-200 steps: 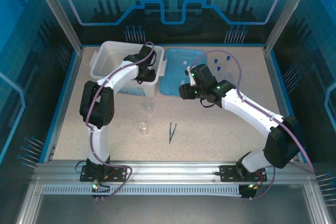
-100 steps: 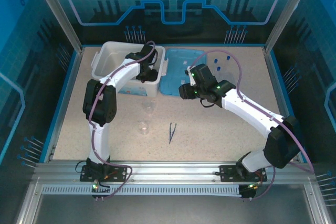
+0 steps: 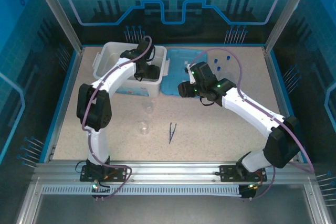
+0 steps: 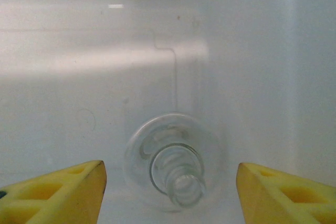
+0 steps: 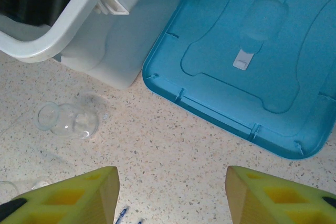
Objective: Organize the chemistry lab equipment
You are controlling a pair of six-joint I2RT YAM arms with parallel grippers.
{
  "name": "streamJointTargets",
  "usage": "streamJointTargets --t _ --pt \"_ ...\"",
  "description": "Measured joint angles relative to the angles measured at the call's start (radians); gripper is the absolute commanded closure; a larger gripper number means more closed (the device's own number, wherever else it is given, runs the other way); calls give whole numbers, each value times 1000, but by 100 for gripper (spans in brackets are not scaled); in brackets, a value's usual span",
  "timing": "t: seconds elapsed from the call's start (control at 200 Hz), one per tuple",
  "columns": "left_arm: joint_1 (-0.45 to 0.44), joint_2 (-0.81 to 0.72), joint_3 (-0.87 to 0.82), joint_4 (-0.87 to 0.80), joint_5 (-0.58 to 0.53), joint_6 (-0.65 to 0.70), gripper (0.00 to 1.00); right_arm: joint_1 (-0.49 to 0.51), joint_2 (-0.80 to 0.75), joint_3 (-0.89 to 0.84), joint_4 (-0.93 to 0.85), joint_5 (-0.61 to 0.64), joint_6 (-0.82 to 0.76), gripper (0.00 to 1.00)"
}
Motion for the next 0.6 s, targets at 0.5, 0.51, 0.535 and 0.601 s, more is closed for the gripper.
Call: streamJointTargets --t 0.5,0.51,0.535,0.601 --pt "-129 -349 -170 25 -113 3 33 0 0 -1 1 3 0 41" --pt "-134 -354 -175 26 -114 3 33 0 0 -1 1 3 0 41" --pt "-150 -373 -194 30 -119 3 33 0 0 -2 1 3 0 41" --pt "-182 -414 -237 34 -132 3 33 0 0 -4 1 3 0 41"
